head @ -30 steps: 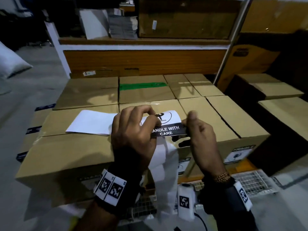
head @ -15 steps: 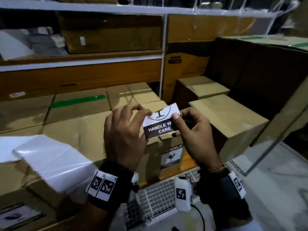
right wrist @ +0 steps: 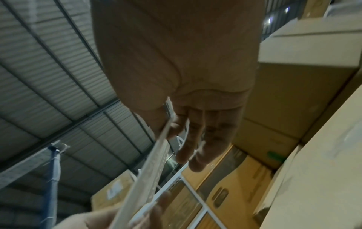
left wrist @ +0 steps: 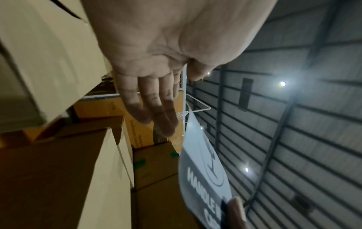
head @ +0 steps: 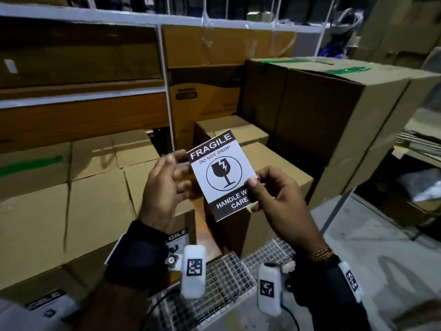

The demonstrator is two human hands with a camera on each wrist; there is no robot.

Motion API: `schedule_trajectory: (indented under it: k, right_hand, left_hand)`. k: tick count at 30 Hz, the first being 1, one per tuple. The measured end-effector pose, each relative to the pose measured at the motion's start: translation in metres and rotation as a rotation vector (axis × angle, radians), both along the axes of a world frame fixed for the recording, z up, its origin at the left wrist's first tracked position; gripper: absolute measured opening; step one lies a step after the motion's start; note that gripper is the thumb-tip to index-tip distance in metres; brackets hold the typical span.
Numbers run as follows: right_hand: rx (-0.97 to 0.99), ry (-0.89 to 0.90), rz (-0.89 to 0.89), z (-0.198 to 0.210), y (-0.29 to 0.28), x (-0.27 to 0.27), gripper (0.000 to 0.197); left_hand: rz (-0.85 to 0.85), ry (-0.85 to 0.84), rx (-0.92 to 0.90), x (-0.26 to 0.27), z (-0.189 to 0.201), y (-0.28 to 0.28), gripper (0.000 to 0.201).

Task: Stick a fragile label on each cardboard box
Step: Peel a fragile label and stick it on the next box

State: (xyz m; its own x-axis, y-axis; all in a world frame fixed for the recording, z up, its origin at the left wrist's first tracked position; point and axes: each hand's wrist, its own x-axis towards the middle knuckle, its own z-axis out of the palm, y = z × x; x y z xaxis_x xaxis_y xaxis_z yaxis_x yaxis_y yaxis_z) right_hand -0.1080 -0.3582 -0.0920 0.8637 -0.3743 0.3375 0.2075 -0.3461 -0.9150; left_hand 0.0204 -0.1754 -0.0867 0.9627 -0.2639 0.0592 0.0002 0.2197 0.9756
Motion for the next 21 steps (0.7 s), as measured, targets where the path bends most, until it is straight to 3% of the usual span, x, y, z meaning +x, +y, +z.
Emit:
schedule_trajectory:
  k: [2,5,7,10,16,21]
  right_hand:
    - [-0.020,0.050,-0.054,-0.005,-0.020,0.007,0.020]
    - [-0.029,0.100,-0.115,-0.011,-0.052,0.025,0.021]
    - [-0.058,0.139,-0.149,-0.013,-0.070,0.036,0.023]
    - [-0.102,0.211,-0.197,-0.015,-0.104,0.054,0.023]
    - [-0.140,0.324,-0.318,-0.028,-0.157,0.078,0.019]
    - [-0.199,0.423,-0.303,-0.047,-0.187,0.105,0.015]
  left_hand:
    - [-0.002,-0.080,0.058,0.011,0.000,-0.019,0.043]
    - [0.006,-0.212,0.144,0.034,0.000,-0.054,0.025]
    - [0.015,-0.278,0.201,0.051,-0.003,-0.073,0.033]
    - [-0.012,-0.319,0.237,0.077,-0.008,-0.103,0.039]
    - [-0.045,-0.413,0.472,0.122,-0.031,-0.160,0.022]
    - [-0.003,-0.428,0.698,0.145,-0.044,-0.193,0.018]
